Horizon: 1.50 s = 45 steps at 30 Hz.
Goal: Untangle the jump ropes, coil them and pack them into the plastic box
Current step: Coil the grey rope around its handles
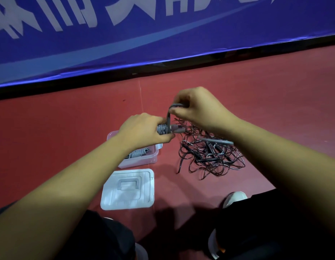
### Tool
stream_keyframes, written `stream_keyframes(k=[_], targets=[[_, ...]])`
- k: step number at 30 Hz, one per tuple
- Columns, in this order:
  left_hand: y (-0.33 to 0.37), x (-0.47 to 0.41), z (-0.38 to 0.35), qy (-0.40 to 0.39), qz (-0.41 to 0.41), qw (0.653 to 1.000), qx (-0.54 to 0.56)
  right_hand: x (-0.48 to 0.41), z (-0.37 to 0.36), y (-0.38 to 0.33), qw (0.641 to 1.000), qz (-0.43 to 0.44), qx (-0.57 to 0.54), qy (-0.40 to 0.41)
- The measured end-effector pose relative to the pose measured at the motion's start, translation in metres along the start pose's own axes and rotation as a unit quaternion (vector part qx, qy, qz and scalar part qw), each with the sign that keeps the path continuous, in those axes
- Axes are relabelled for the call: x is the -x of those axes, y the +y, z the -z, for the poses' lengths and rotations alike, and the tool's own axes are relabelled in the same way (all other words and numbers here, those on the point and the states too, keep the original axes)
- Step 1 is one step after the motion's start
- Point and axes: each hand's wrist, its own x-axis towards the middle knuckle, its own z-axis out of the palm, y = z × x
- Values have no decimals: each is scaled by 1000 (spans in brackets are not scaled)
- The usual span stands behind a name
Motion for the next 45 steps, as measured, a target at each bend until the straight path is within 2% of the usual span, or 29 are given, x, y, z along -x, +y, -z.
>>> stream_keyframes(k=[7, 9, 10, 12, 13, 17, 19, 23, 25, 27, 29, 31, 35, 37, 40, 45], targets=[[-24, 1, 10, -35, -107, 992, 63, 0, -2, 18, 999, -8, -30, 19], [-26, 2, 14, -40, -97, 981, 163, 0, -4, 20, 999, -2, -40, 24], [-26, 4, 15, -47, -84, 960, 262, -1, -4, 20, 999, 4, -42, 27], [-23, 5, 18, -51, -64, 881, 465, -1, -4, 19, 998, 13, -44, 32], [-21, 5, 18, -38, -63, 848, 525, -2, -4, 19, 999, 11, -42, 31], [-21, -1, 22, 16, -28, 737, 675, 0, -10, 22, 1000, -11, -4, -18], [-23, -3, 23, 27, -3, 715, 699, 1, -12, 22, 999, -17, -6, -49], [-24, -5, 22, 54, 77, 728, 680, 0, -9, 22, 996, -38, 11, -79], [-27, -7, 24, 65, 93, 720, 685, 0, -5, 25, 993, -53, 25, -101], [-33, -10, 24, 71, 115, 727, 673, 0, 1, 26, 992, -59, 25, -110], [-41, -13, 19, 84, 154, 770, 613, -1, 5, 23, 992, -55, 27, -113], [-49, -16, 10, 105, 179, 834, 511, -2, 4, 16, 989, -44, 30, -135], [-54, -16, 0, 133, 175, 946, 237, 1, -8, 0, 987, -28, 32, -156], [-49, -13, 0, 132, 168, 967, 141, 0, -8, -5, 988, -25, 26, -147], [-41, -13, -3, 108, 162, 979, 53, 3, -10, -11, 986, -4, 27, -165], [-30, -12, -7, 7, 150, 989, 4, 9, -9, -16, 989, 16, 12, -147]])
